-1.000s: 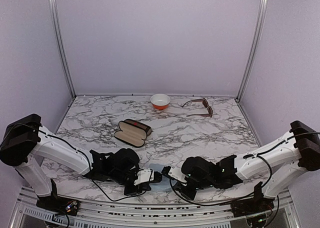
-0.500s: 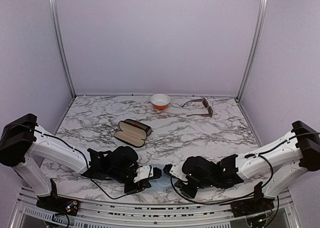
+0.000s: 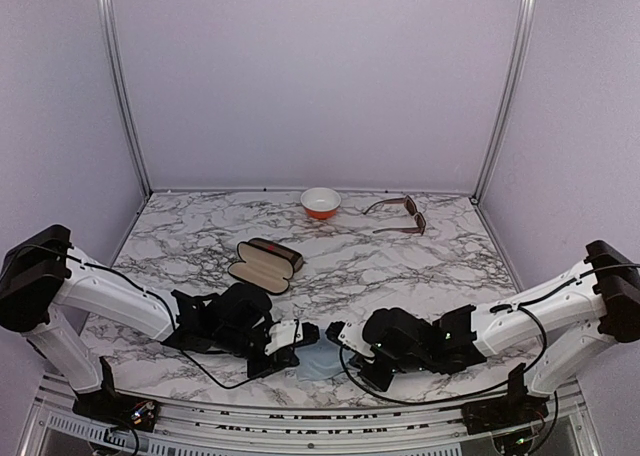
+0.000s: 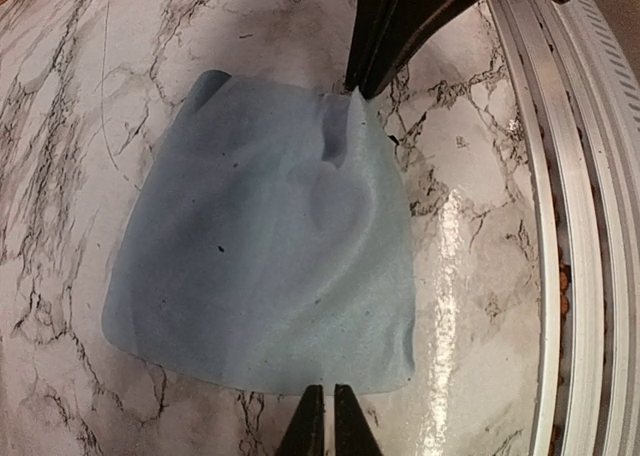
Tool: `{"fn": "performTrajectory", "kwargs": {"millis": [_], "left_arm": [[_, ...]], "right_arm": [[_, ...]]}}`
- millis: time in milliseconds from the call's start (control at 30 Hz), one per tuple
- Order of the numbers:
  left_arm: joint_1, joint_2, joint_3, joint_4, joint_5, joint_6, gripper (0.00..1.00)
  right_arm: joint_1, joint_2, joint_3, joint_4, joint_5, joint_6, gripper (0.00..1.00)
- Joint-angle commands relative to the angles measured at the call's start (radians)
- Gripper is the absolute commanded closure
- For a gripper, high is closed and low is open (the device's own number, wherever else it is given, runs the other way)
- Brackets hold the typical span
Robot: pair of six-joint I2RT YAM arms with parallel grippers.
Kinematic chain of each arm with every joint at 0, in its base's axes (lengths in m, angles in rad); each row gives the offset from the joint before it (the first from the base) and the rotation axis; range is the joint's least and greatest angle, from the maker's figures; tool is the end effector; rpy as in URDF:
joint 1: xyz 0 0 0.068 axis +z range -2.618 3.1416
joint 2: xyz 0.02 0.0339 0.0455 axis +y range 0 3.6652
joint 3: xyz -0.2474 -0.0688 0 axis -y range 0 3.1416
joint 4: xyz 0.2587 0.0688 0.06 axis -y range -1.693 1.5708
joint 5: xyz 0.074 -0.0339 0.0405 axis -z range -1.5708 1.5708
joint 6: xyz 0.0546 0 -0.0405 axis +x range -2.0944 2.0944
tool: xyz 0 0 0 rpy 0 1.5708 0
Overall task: Organize the sunglasses
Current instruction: Fold the glasses cleaning cloth at the corner of the board.
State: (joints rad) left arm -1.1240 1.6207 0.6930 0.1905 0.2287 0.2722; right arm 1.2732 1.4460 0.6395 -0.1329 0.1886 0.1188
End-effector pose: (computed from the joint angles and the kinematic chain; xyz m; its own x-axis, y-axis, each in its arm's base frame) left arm 0.1313 -0.3026 0.1041 -0.0241 0.6564 -0.7541 0.9940 0.0966 0.0523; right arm 0.0939 0.2713 0.1107 -0.3425 -0.7196 -0.6040 -0.8722 0.4825 -0.0803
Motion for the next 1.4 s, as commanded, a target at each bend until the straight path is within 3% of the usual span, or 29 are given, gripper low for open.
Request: {"fn": "performTrajectory", "kwargs": {"millis": [0, 67, 133, 367, 633, 900, 1367], "left_arm": [[0.000, -0.027, 0.001, -0.046, 0.022, 0.035, 0.87], [-0.002, -0.016, -0.002, -0.038, 0.051, 0.047, 0.74], [-0.006, -0.009, -0.005, -0.005, 0.071, 0.048, 0.67], [-0.021, 0.058, 0.025, -0.001, 0.140, 0.088, 0.65], [-0.022, 0.124, 0.036, -0.005, 0.122, 0.102, 0.70], [-0.022, 0.159, 0.071, -0.011, 0.078, 0.123, 1.00], [-0.022, 0.010, 0.045, -0.042, 0.128, -0.006, 1.00]], "right_arm": [[-0.005, -0.009, 0.025, 0.003, -0.031, -0.009, 1.00], [-0.005, -0.012, 0.014, 0.025, -0.053, -0.010, 1.00], [-0.005, -0.007, 0.012, 0.030, -0.065, -0.011, 1.00], [-0.006, 0.010, 0.005, 0.037, -0.076, -0.002, 1.00], [-0.005, 0.002, -0.007, 0.041, -0.077, 0.001, 1.00], [-0.005, 0.002, -0.013, 0.044, -0.078, 0.007, 1.00], [-0.004, -0.023, 0.003, 0.016, -0.139, 0.022, 1.00]]}}
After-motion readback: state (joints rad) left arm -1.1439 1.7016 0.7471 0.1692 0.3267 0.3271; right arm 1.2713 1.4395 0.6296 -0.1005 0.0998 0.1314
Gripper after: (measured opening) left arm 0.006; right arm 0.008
